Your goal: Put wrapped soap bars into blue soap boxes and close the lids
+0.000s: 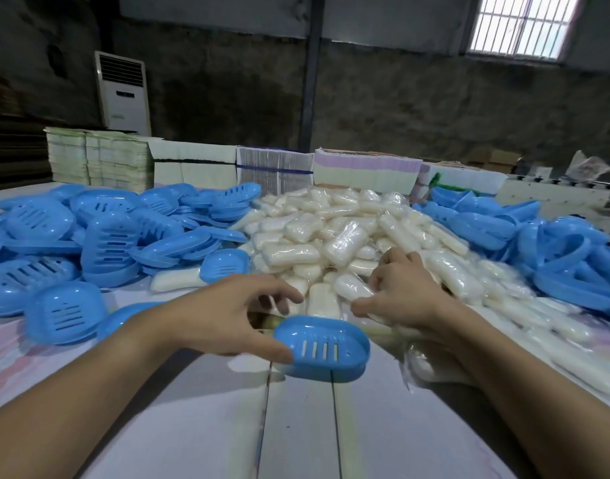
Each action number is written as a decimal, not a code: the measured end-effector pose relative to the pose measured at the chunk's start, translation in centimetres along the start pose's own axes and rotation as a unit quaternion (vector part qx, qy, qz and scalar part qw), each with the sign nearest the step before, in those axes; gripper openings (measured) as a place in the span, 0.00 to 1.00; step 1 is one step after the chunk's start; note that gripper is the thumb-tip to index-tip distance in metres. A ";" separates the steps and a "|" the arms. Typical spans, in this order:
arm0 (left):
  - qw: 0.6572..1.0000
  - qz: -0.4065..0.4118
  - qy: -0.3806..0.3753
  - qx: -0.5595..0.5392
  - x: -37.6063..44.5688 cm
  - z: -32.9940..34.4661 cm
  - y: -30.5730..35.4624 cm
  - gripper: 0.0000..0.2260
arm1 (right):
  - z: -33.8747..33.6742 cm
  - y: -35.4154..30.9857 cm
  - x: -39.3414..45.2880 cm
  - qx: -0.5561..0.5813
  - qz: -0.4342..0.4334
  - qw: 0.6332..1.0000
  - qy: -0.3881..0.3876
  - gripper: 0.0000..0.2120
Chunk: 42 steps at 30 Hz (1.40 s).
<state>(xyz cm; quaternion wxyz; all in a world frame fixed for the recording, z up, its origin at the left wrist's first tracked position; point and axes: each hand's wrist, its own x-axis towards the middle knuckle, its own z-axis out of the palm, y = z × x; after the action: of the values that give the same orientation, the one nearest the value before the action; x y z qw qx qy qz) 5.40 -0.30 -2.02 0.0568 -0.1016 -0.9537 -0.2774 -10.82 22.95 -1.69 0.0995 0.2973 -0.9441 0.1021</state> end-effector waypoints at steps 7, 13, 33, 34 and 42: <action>0.999 -0.016 -0.003 0.045 0.4 0.7 0.5 0.26 | -3.0 -0.7 -2.5 0.181 -0.122 0.976 0.022 0.14; 0.998 -0.016 -0.009 0.055 0.5 0.6 0.7 0.27 | -2.5 -4.2 -4.0 0.086 -0.223 0.968 -0.081 0.13; 0.999 -0.019 -0.002 0.037 0.5 0.7 0.2 0.23 | -4.0 -1.5 -4.1 0.145 -0.190 0.965 -0.111 0.10; 0.999 -0.019 -0.003 0.035 0.5 0.7 0.2 0.23 | -4.1 -1.4 -4.2 0.142 -0.188 0.963 -0.127 0.13; 0.999 -0.013 -0.007 0.033 0.6 0.7 0.5 0.23 | -3.7 -1.9 -4.2 0.144 -0.155 0.965 -0.155 0.14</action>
<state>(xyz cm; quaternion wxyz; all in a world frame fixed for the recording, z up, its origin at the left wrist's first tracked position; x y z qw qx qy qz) 4.90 0.57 -2.30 0.0493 -0.0891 -0.9639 -0.2461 -5.85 24.65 1.10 -0.0769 0.4634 -0.8657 0.1729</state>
